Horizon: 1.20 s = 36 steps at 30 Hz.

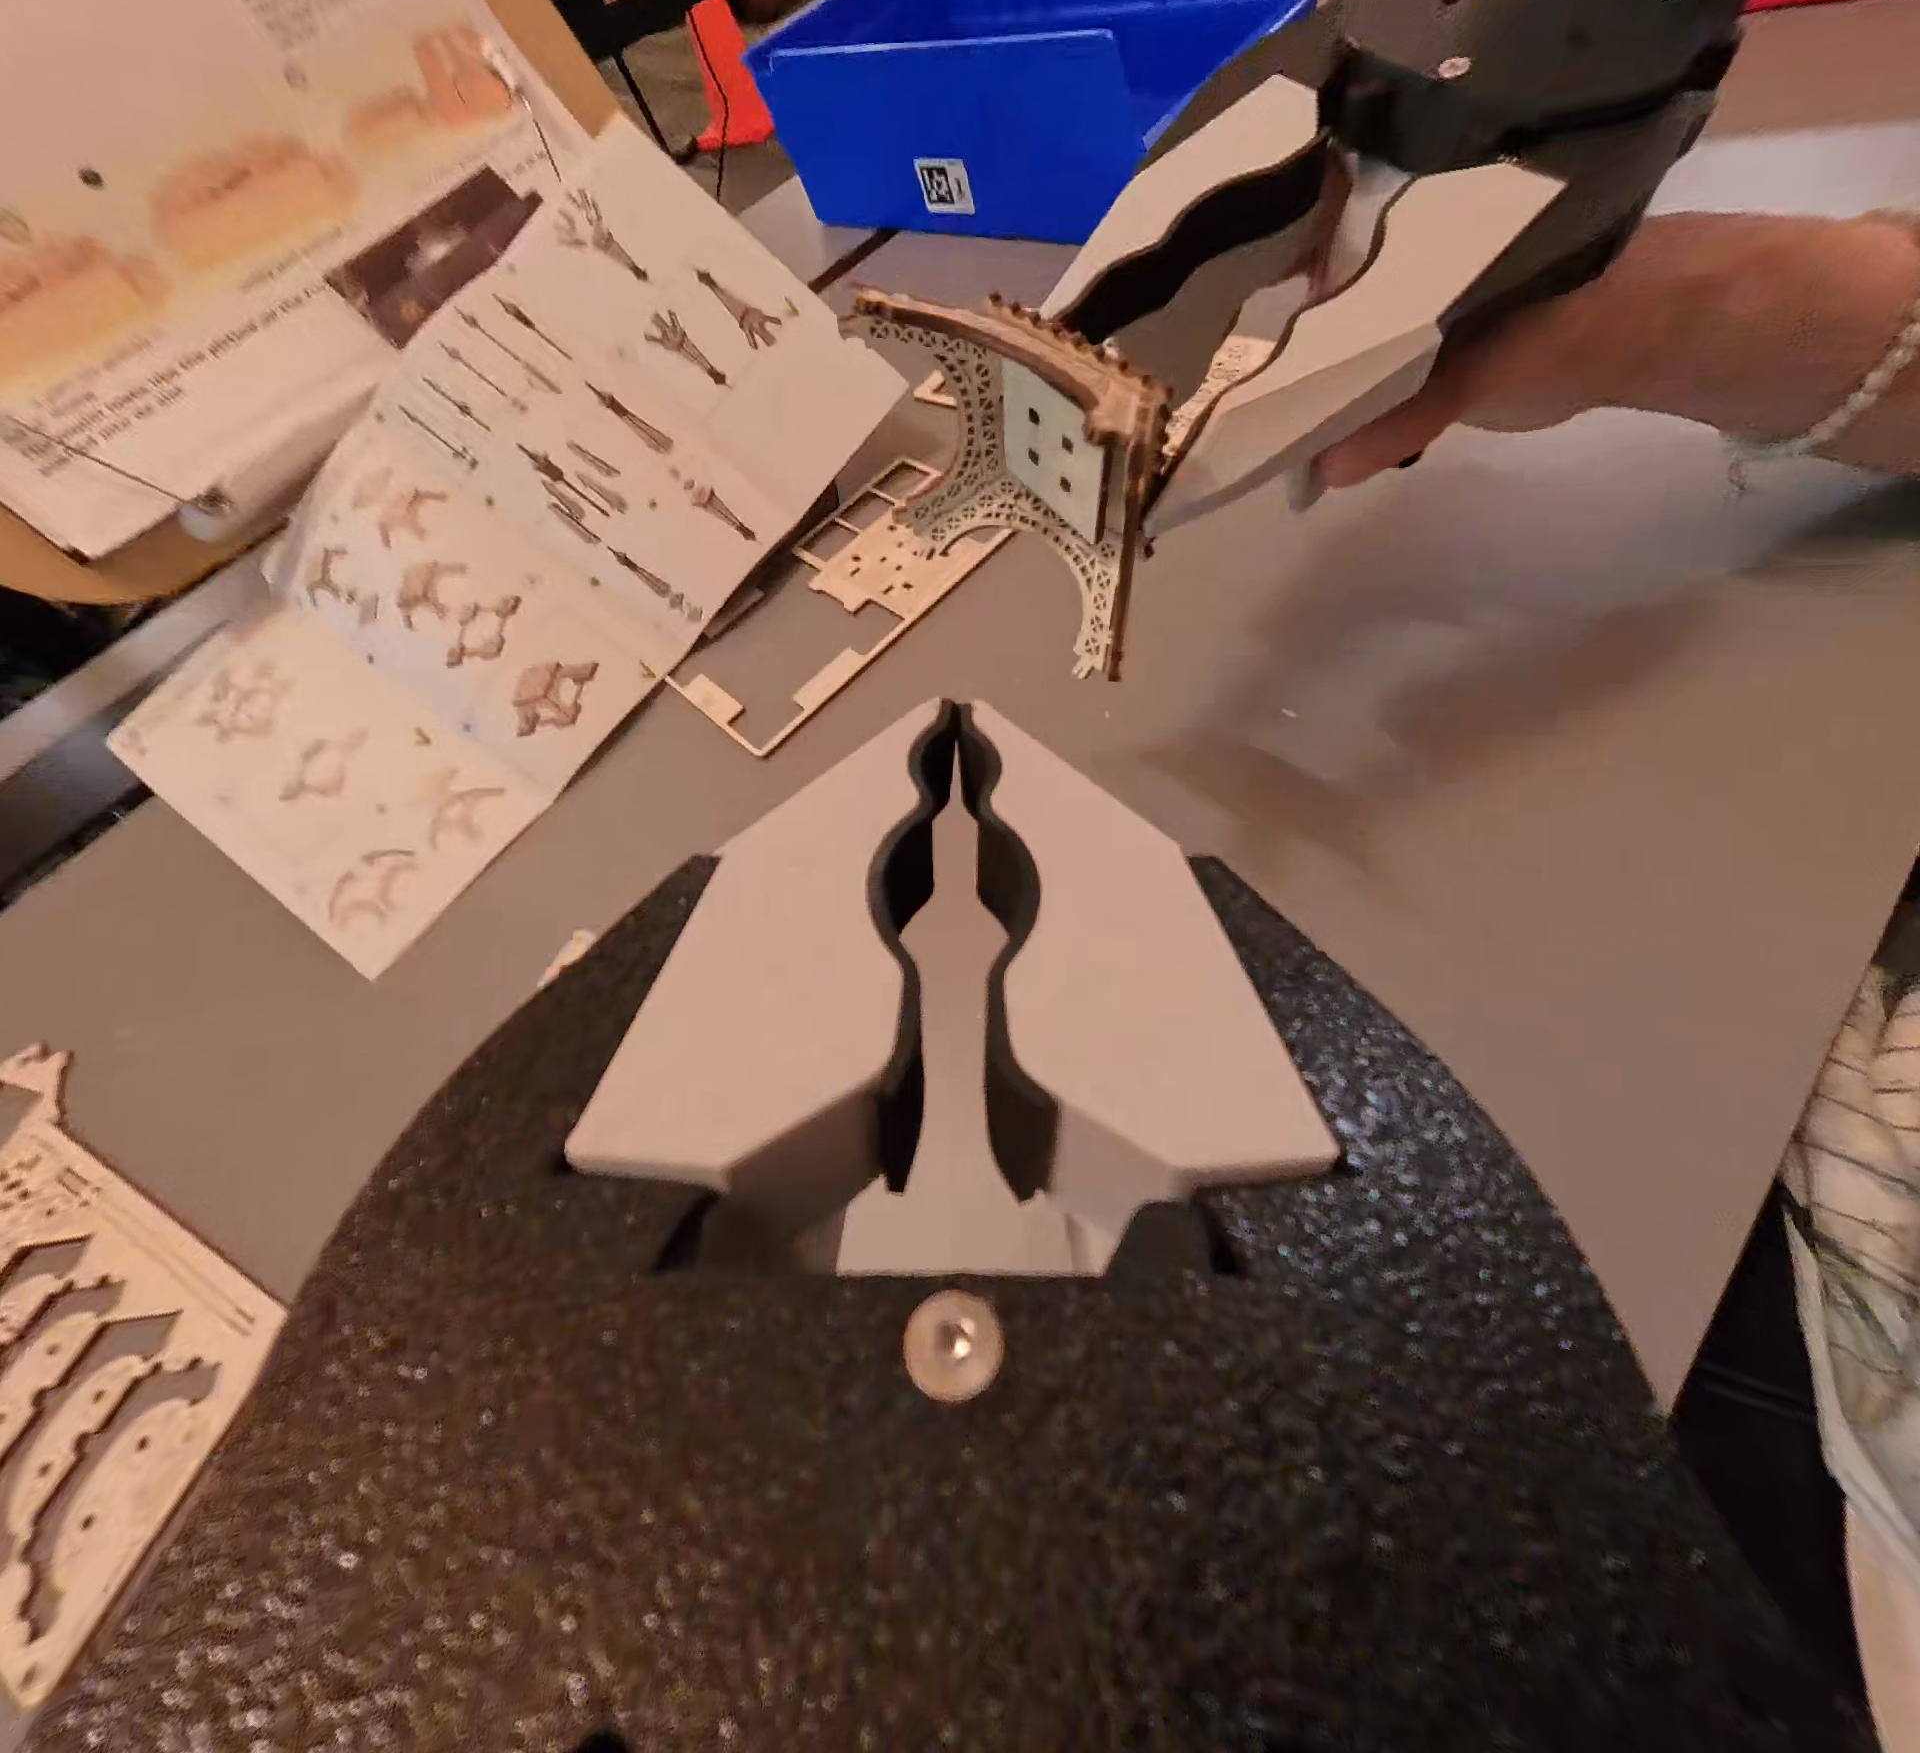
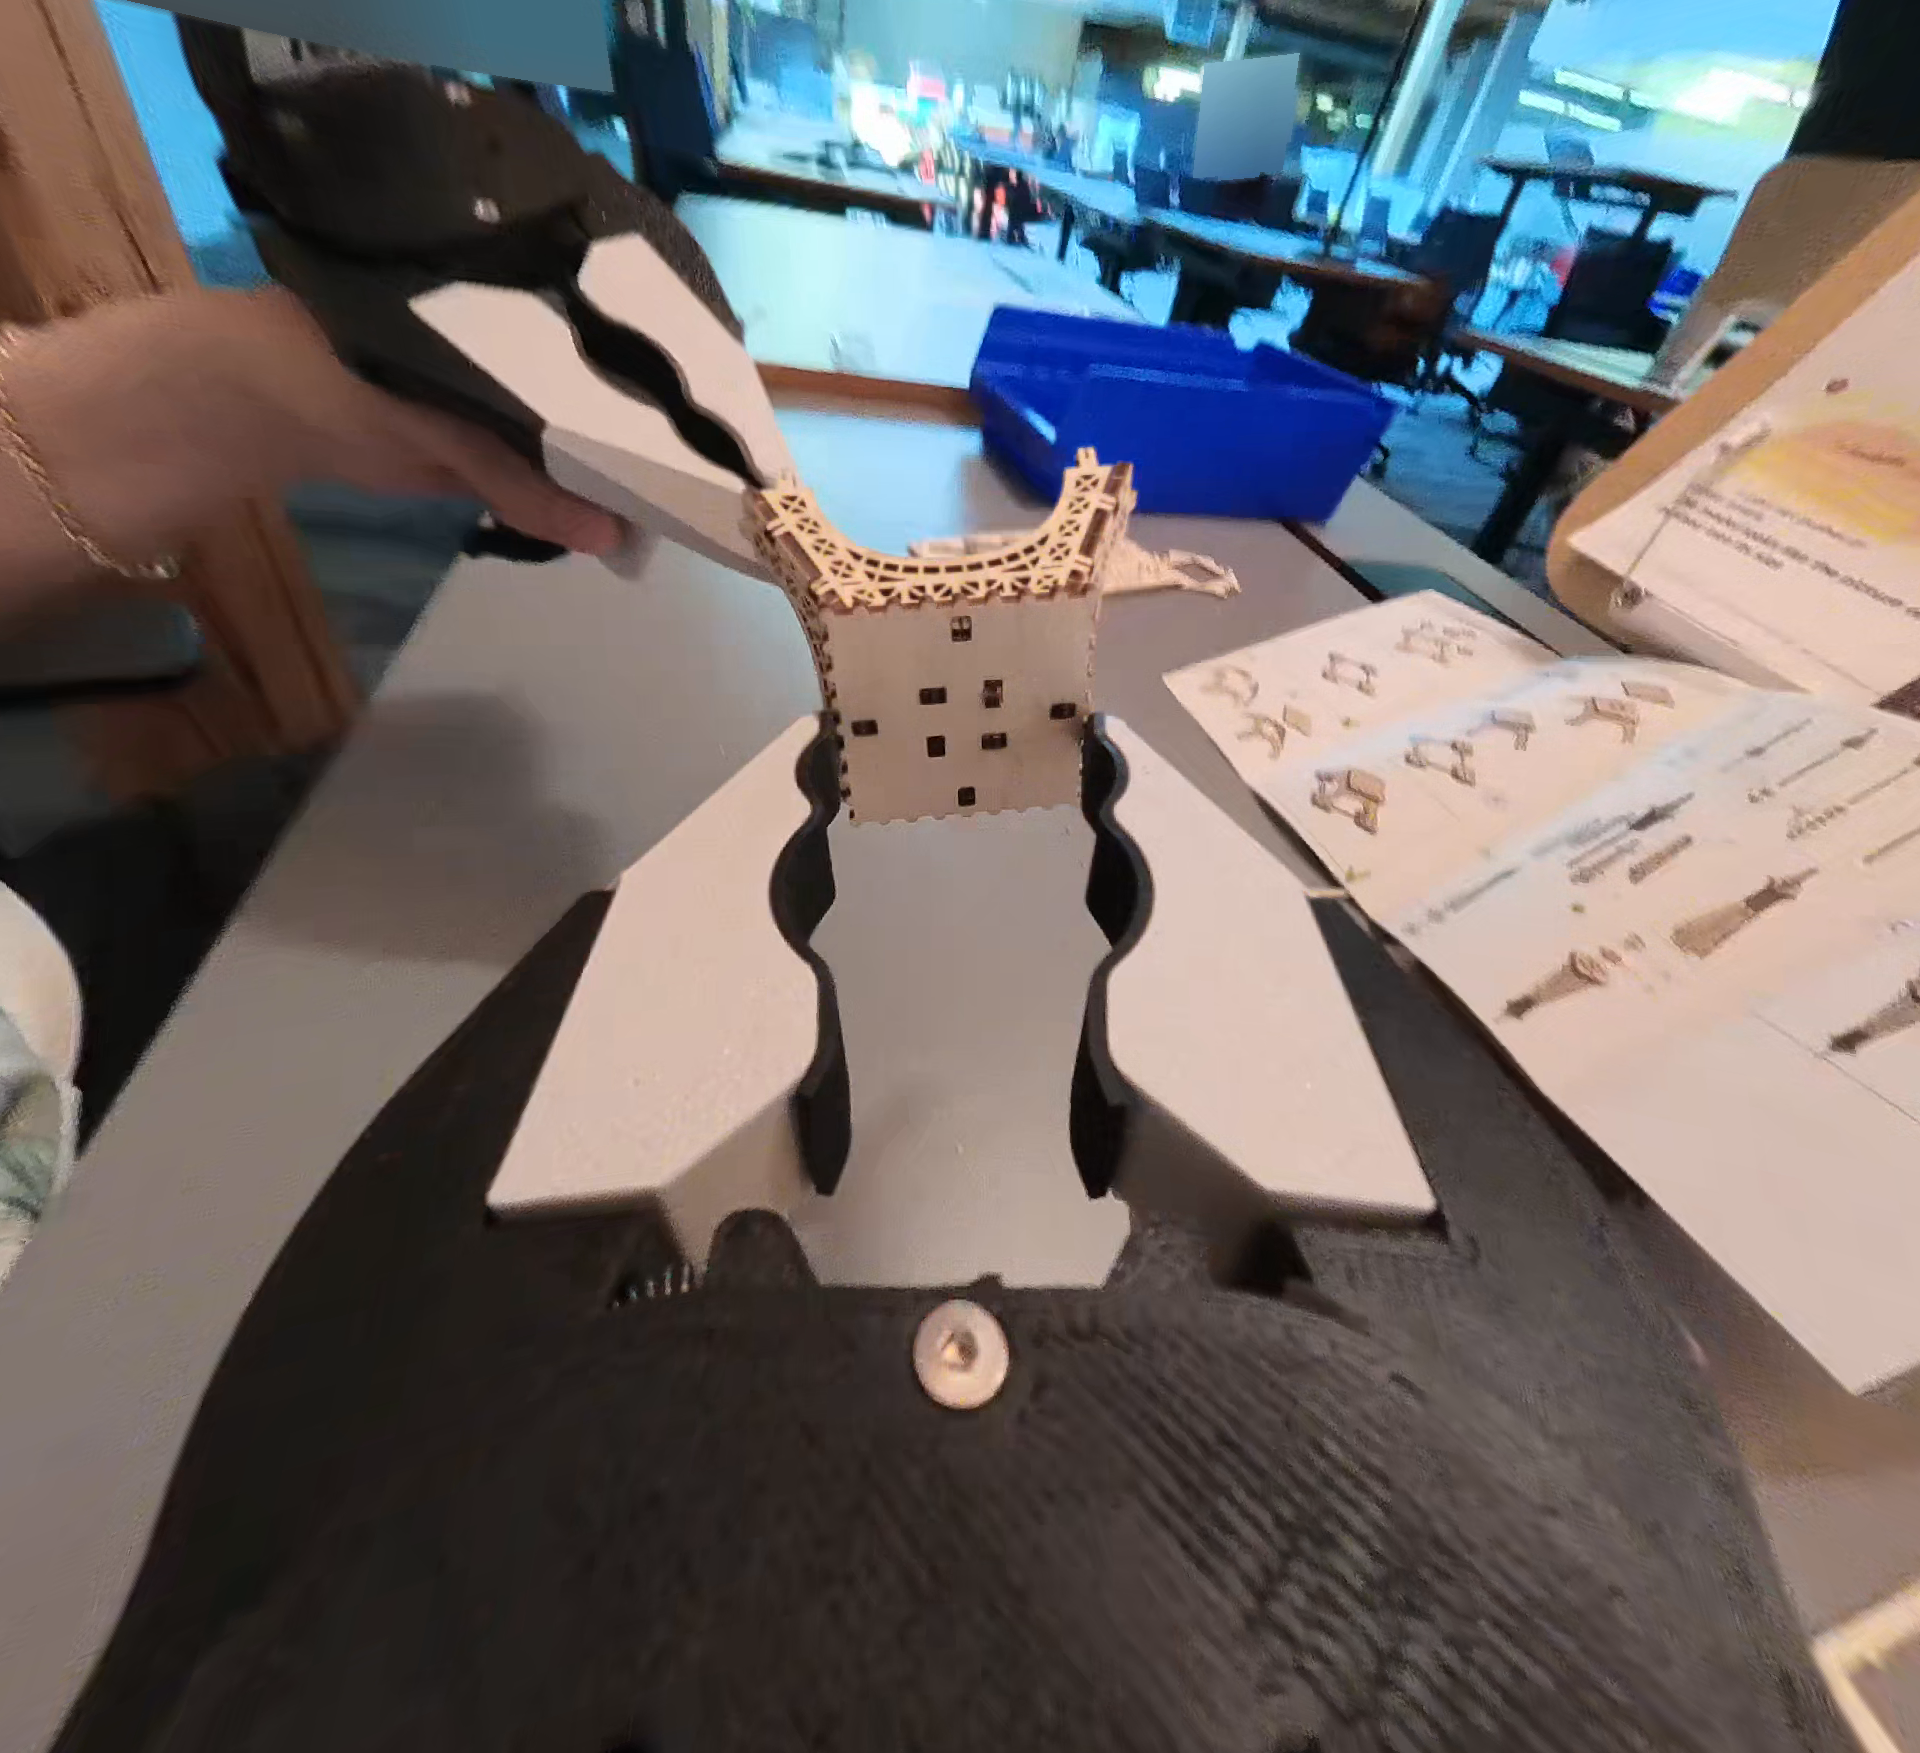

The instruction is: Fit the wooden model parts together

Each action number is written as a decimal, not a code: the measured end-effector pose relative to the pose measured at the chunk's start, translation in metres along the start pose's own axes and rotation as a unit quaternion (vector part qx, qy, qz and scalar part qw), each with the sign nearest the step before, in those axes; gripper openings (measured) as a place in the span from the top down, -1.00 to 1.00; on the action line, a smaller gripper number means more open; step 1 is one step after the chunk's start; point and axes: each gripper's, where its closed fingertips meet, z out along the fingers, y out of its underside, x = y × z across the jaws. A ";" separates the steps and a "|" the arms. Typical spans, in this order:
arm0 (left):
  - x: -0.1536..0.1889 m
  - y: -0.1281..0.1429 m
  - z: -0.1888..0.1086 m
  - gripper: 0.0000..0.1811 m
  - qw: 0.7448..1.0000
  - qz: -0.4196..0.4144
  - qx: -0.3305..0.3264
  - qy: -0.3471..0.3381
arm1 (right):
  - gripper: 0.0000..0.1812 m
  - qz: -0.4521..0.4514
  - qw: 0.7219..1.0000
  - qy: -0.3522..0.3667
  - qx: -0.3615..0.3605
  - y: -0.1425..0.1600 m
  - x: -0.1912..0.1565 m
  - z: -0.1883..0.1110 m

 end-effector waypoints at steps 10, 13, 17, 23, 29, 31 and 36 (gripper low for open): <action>0.006 0.016 0.020 1.00 0.997 -0.064 -0.002 0.034 | 0.50 -0.050 0.995 0.030 -0.082 0.024 -0.002 0.000; 0.007 0.016 0.025 1.00 0.997 -0.072 -0.002 0.042 | 0.50 -0.054 0.994 0.032 -0.088 0.026 -0.003 0.001; 0.010 0.021 0.032 1.00 0.996 -0.076 -0.012 0.052 | 0.50 -0.063 0.992 0.038 -0.098 0.028 -0.002 0.001; 0.013 0.025 0.038 1.00 0.994 -0.091 -0.004 0.057 | 0.50 -0.067 0.990 0.040 -0.115 0.034 -0.003 0.002; 0.020 0.027 0.040 0.99 0.993 -0.092 0.013 0.070 | 0.50 -0.049 0.991 0.040 -0.122 0.038 -0.001 0.003; 0.024 0.027 0.040 0.95 0.992 -0.092 0.017 0.081 | 0.50 -0.045 0.990 0.042 -0.124 0.039 0.000 0.003; 0.036 0.028 0.044 0.86 0.990 -0.095 0.021 0.099 | 0.50 -0.017 0.993 0.036 -0.109 0.037 0.000 0.003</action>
